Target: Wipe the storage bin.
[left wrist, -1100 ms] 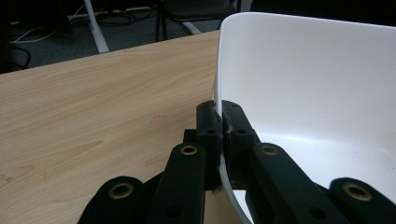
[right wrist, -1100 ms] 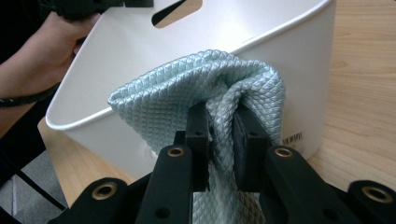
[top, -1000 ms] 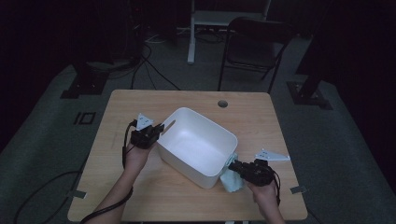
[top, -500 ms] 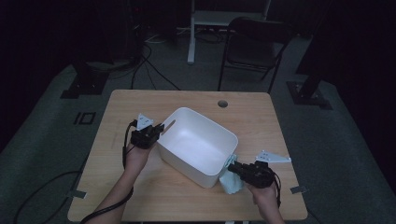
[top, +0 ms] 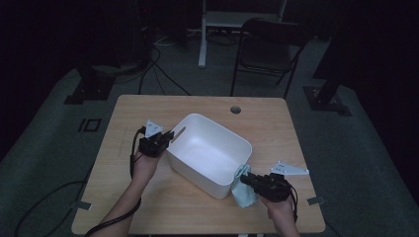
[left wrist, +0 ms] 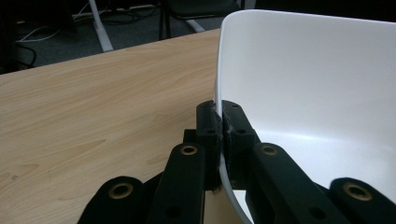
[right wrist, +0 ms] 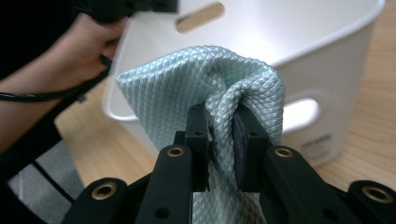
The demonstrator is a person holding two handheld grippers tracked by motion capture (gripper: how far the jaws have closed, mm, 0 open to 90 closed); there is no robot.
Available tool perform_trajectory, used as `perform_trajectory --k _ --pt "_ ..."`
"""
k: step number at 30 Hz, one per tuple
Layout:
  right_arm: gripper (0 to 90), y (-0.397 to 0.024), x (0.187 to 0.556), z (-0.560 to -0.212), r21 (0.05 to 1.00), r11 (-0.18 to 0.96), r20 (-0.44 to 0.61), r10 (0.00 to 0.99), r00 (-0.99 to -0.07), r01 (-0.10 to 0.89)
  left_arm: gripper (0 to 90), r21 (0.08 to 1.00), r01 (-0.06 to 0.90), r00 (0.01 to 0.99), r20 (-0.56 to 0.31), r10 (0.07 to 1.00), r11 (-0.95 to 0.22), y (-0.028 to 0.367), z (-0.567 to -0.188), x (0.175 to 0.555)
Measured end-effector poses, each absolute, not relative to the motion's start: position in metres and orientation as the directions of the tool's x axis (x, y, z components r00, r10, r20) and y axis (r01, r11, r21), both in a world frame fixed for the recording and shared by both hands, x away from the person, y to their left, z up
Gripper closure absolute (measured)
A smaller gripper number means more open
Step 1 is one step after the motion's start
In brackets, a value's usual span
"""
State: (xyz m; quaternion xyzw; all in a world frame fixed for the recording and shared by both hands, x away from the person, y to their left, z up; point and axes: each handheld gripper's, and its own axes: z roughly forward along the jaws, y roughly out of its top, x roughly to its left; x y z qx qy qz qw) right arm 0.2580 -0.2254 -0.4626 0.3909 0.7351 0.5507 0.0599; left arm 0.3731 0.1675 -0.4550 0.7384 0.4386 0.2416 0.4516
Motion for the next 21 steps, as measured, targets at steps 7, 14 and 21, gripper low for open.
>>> perform_trajectory --k 7,14,21 --pt "78.7 -0.218 0.259 -0.467 0.857 0.086 0.337 0.652 -0.679 0.508 87.6 0.876 0.435 0.505 -0.048 0.862 -0.206 0.168 -0.455 0.374" --pt "78.5 -0.216 0.254 -0.474 0.838 0.123 0.338 0.647 -0.683 0.532 87.4 0.876 0.437 0.491 -0.042 0.87 -0.204 0.167 -0.454 0.374" --pt "78.5 -0.207 0.24 -0.466 0.867 0.138 0.301 0.622 -0.723 0.479 87.4 0.875 0.439 0.495 -0.045 0.868 -0.205 0.166 -0.455 0.373"
